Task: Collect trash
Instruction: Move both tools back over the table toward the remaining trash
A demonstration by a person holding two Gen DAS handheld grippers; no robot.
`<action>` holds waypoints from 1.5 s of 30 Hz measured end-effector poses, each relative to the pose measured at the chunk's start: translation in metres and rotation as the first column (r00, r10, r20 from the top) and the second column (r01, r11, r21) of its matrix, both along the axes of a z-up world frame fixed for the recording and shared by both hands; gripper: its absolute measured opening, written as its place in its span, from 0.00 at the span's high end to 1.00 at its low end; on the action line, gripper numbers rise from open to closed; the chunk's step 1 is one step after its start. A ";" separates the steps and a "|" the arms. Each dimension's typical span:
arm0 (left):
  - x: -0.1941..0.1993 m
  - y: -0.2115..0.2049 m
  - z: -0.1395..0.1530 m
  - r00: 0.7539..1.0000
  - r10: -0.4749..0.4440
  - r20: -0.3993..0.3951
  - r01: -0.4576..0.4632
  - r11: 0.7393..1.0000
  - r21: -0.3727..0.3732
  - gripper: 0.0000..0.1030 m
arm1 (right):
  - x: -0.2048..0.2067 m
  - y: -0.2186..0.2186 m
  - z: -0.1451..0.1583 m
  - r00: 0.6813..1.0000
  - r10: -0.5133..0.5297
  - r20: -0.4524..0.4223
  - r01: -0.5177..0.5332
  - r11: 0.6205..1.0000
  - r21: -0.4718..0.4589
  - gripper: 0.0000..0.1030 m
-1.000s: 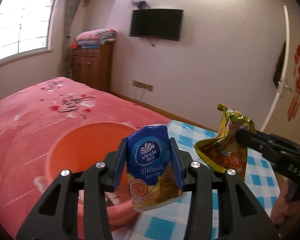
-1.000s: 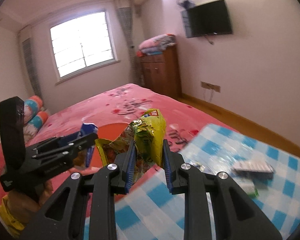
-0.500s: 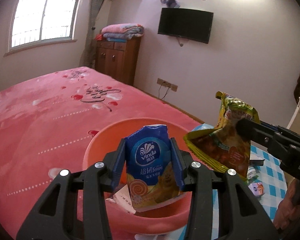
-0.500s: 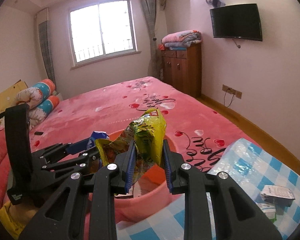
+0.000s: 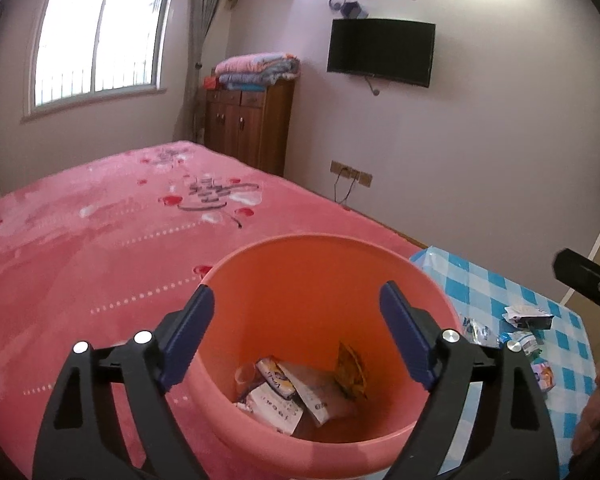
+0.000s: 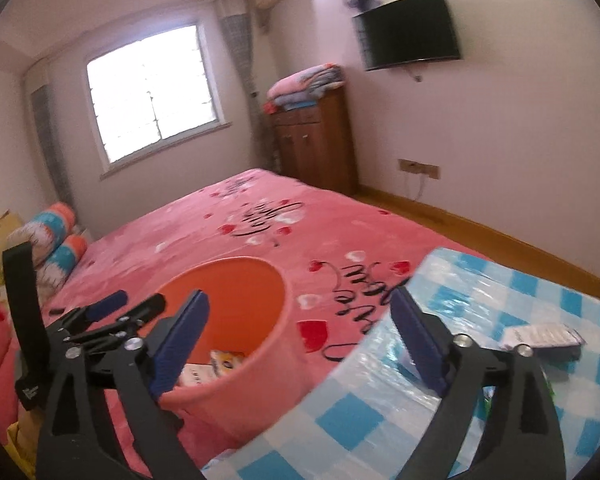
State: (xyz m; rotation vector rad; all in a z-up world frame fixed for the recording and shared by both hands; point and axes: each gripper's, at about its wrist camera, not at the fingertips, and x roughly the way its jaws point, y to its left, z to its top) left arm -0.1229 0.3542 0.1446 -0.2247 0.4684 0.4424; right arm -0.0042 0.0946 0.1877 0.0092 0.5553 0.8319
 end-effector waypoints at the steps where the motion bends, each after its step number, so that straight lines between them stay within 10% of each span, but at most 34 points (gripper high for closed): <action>1: 0.000 -0.003 0.001 1.000 -0.003 0.003 0.003 1.000 0.012 0.17 | 0.000 -0.007 -0.002 1.000 -0.012 -0.003 0.013 1.000 0.011 0.10; 16: -0.010 -0.064 0.023 0.974 -0.205 0.092 0.193 0.974 0.120 0.14 | -0.016 -0.072 -0.035 0.984 -0.172 0.054 0.173 0.985 -0.011 0.05; 45: -0.008 -0.156 0.000 0.913 -0.409 -0.005 0.405 0.903 0.145 0.14 | -0.036 -0.188 -0.071 0.937 -0.347 -0.024 0.348 0.932 0.103 0.05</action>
